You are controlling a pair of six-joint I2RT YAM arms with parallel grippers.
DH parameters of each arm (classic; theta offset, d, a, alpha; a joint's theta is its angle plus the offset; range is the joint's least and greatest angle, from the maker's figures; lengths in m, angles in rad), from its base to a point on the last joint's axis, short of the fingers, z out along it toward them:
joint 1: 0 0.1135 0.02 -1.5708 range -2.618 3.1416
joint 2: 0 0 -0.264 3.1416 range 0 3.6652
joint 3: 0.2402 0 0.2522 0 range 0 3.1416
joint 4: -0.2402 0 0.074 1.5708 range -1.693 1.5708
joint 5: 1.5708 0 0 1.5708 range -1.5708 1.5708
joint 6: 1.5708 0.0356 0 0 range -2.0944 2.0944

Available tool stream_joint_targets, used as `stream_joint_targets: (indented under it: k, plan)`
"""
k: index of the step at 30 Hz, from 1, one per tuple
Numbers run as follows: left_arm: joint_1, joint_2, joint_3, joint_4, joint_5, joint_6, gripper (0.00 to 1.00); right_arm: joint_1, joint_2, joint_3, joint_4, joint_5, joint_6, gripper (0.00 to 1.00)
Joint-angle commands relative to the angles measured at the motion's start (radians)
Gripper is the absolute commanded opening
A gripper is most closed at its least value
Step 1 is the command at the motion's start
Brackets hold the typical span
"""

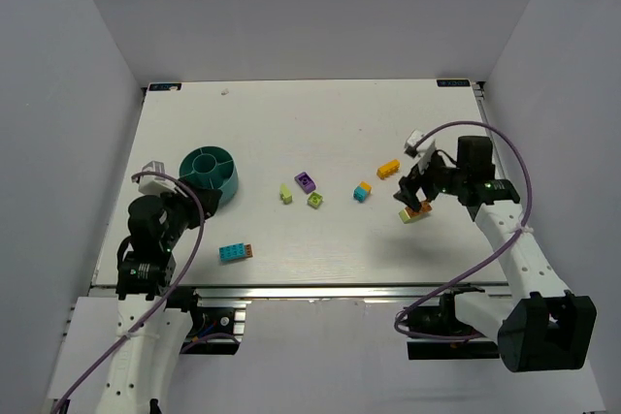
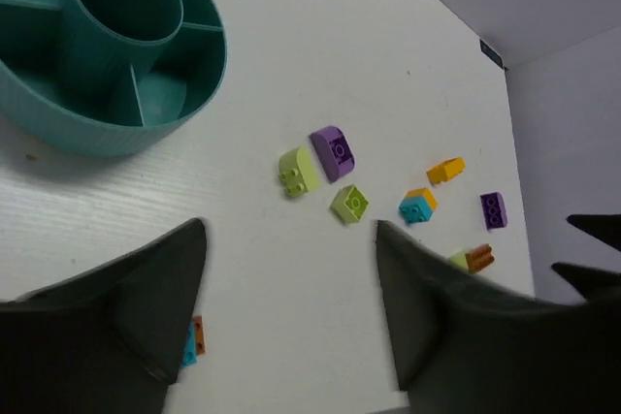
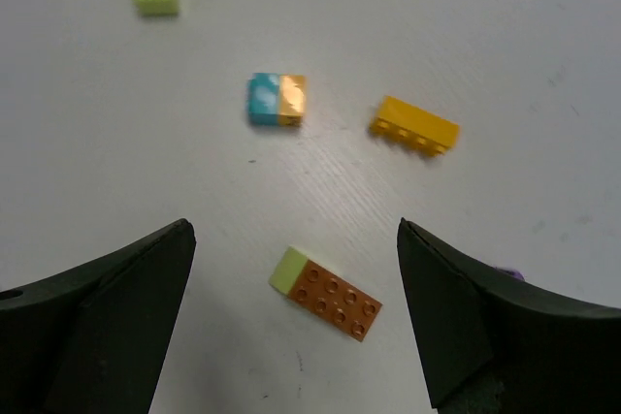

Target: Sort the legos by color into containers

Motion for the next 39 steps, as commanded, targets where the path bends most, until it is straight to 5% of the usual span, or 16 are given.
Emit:
stream_joint_targets:
  k: [1, 4, 5, 6, 8, 10, 11, 15, 26, 39]
  plan:
    - [0.002, 0.027, 0.043, -0.101, -0.05, -0.071, 0.48, 0.044, 0.01, 0.046, -0.256, -0.267, -0.414, 0.89]
    - [0.002, 0.044, 0.053, -0.185, -0.064, -0.166, 0.12, 0.08, 0.009, 0.032, -0.311, -0.384, -0.541, 0.79]
    - [0.002, 0.051, 0.051, -0.214, -0.085, -0.237, 0.06, 0.1, 0.009, 0.029, -0.312, -0.392, -0.547, 0.54]
    - [0.002, 0.053, 0.053, -0.28, -0.093, -0.271, 0.07, 0.127, 0.007, 0.025, -0.299, -0.391, -0.526, 0.39]
    - [0.002, 0.065, 0.054, -0.368, -0.126, -0.398, 0.34, 0.186, 0.003, 0.003, -0.199, -0.357, -0.437, 0.15]
    - [0.002, 0.068, 0.048, -0.492, -0.142, -0.471, 0.54, 0.225, -0.005, -0.017, -0.145, -0.333, -0.344, 0.29]
    - [0.002, 0.068, 0.047, -0.527, -0.149, -0.539, 0.64, 0.23, -0.008, -0.035, -0.099, -0.326, -0.318, 0.57]
    - [0.002, 0.076, 0.007, -0.595, -0.142, -0.673, 0.9, 0.245, -0.014, -0.055, -0.053, -0.316, -0.251, 0.7]
    - [0.0, 0.436, 0.017, -0.661, -0.156, -0.736, 0.94, 0.253, -0.006, -0.081, 0.011, -0.287, -0.199, 0.76]
    - [0.0, 0.634, 0.024, -0.463, -0.142, -0.752, 0.89, 0.253, -0.048, -0.138, 0.041, -0.262, -0.185, 0.77]
